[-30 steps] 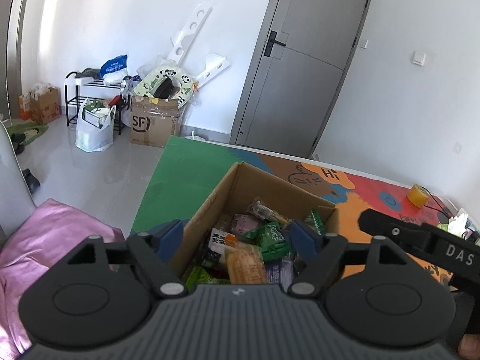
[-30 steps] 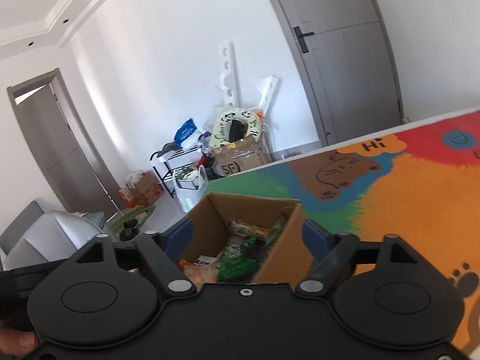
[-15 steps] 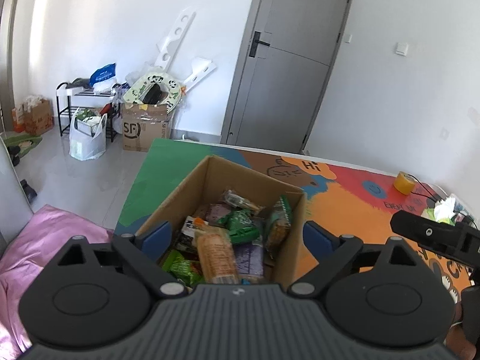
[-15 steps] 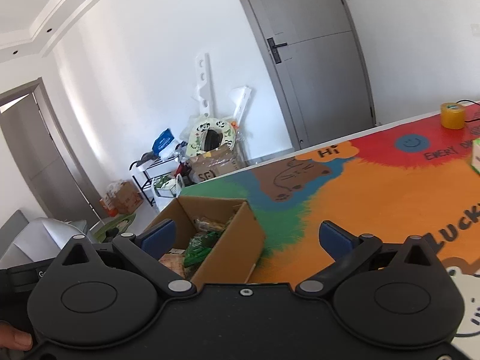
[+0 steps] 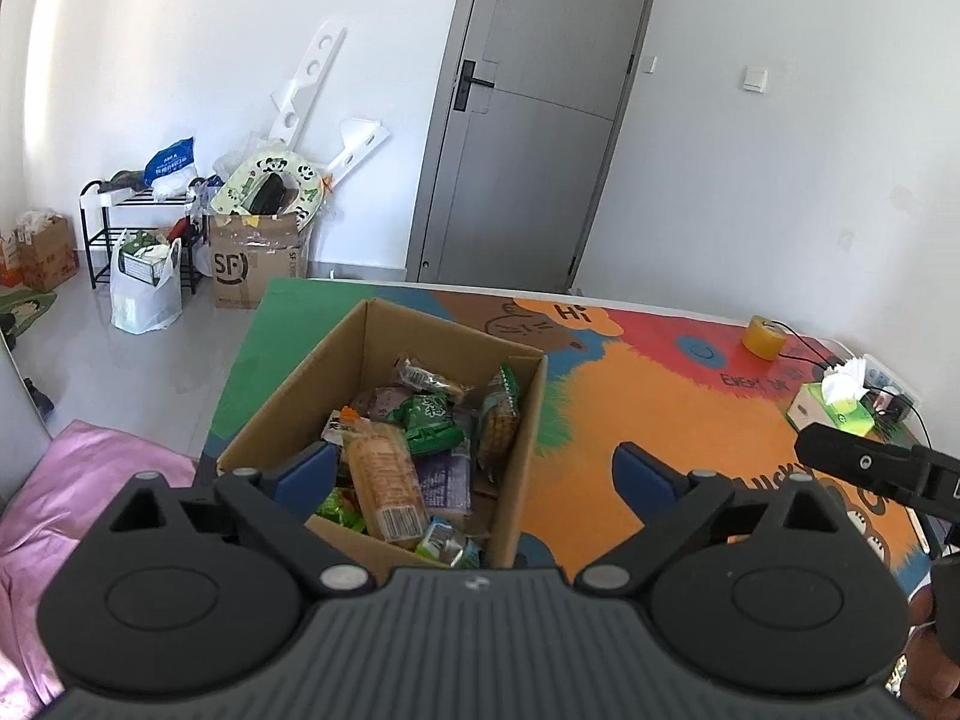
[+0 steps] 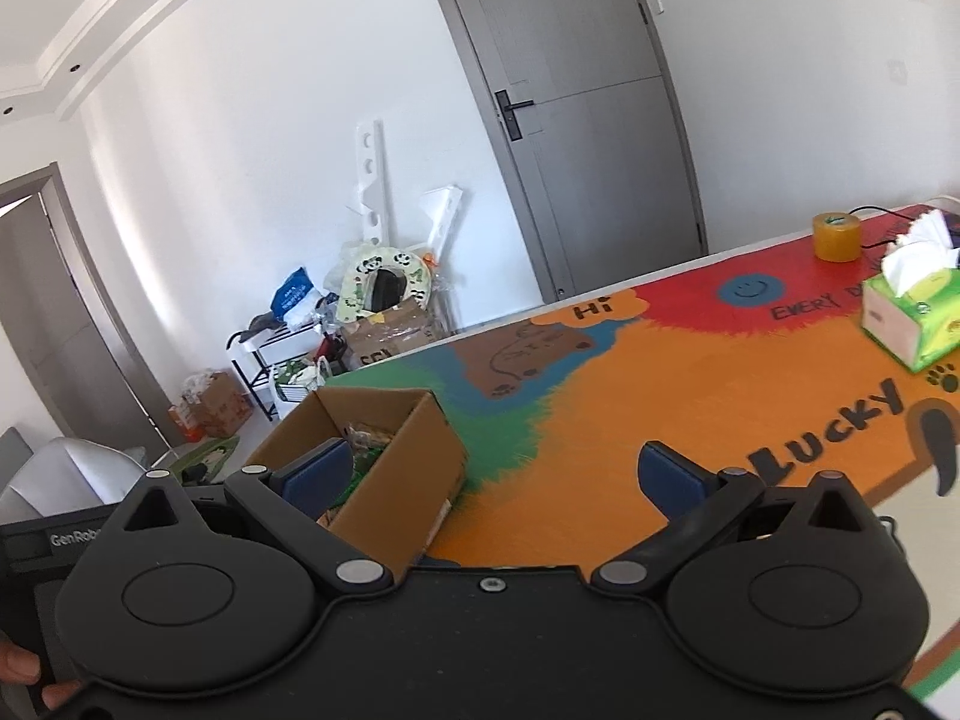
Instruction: Organize snacks
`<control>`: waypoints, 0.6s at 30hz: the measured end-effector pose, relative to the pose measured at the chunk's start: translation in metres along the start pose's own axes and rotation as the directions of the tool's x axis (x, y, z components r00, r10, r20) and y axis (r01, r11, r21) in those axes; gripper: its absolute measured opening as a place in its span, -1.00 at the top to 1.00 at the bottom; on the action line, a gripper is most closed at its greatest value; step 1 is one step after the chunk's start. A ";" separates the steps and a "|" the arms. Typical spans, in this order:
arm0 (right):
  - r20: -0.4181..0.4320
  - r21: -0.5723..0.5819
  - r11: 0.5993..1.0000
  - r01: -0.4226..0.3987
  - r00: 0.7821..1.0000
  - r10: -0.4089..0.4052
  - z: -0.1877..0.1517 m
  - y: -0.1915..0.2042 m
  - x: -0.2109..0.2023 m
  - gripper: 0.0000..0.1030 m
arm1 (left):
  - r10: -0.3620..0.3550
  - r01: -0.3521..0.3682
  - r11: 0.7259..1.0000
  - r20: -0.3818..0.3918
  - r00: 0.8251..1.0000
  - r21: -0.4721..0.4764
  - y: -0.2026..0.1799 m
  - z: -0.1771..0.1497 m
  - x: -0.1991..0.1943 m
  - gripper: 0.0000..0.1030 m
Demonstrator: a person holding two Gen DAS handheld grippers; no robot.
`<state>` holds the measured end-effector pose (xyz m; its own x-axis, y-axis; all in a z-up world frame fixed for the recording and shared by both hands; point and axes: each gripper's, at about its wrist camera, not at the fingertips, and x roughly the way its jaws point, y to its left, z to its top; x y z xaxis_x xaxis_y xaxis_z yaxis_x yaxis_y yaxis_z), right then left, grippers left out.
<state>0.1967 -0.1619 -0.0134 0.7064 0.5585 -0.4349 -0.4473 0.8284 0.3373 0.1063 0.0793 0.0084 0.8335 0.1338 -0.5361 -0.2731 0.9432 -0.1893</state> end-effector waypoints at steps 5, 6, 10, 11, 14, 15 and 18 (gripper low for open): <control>-0.015 -0.006 0.999 0.044 0.999 -0.044 -0.006 -0.006 -0.015 -1.00 | -0.015 0.015 1.000 0.000 1.000 0.007 -0.005 -0.005 -0.013 -0.92; -0.014 -0.007 0.999 0.052 0.999 -0.052 -0.007 -0.007 -0.019 -1.00 | -0.017 0.017 1.000 -0.001 1.000 0.010 -0.005 -0.006 -0.015 -0.92; -0.014 -0.017 0.996 0.092 0.996 -0.092 -0.010 -0.011 -0.035 -1.00 | -0.036 0.036 0.999 -0.009 0.999 0.018 -0.008 -0.010 -0.024 -0.93; -0.015 -0.022 0.994 0.109 0.994 -0.109 -0.010 -0.011 -0.039 -1.00 | -0.042 0.042 0.999 -0.012 0.999 0.015 -0.008 -0.010 -0.026 -0.94; -0.012 -0.036 0.988 0.149 0.989 -0.149 -0.010 -0.012 -0.051 -1.00 | -0.043 0.043 0.999 -0.013 0.999 0.023 -0.010 -0.014 -0.033 -0.95; -0.008 -0.040 0.987 0.156 0.988 -0.156 -0.010 -0.012 -0.055 -1.00 | -0.044 0.045 0.999 -0.010 0.999 0.029 -0.011 -0.014 -0.035 -0.96; 0.005 -0.035 0.985 0.167 0.986 -0.167 -0.013 -0.013 -0.068 -1.00 | -0.054 0.054 0.998 -0.005 0.999 0.040 -0.012 -0.017 -0.044 -0.98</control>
<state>0.1470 -0.2099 0.0014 0.7742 0.4120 -0.4805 -0.3420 0.9111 0.2301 0.0650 0.0566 0.0207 0.8445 0.0813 -0.5293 -0.2081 0.9606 -0.1845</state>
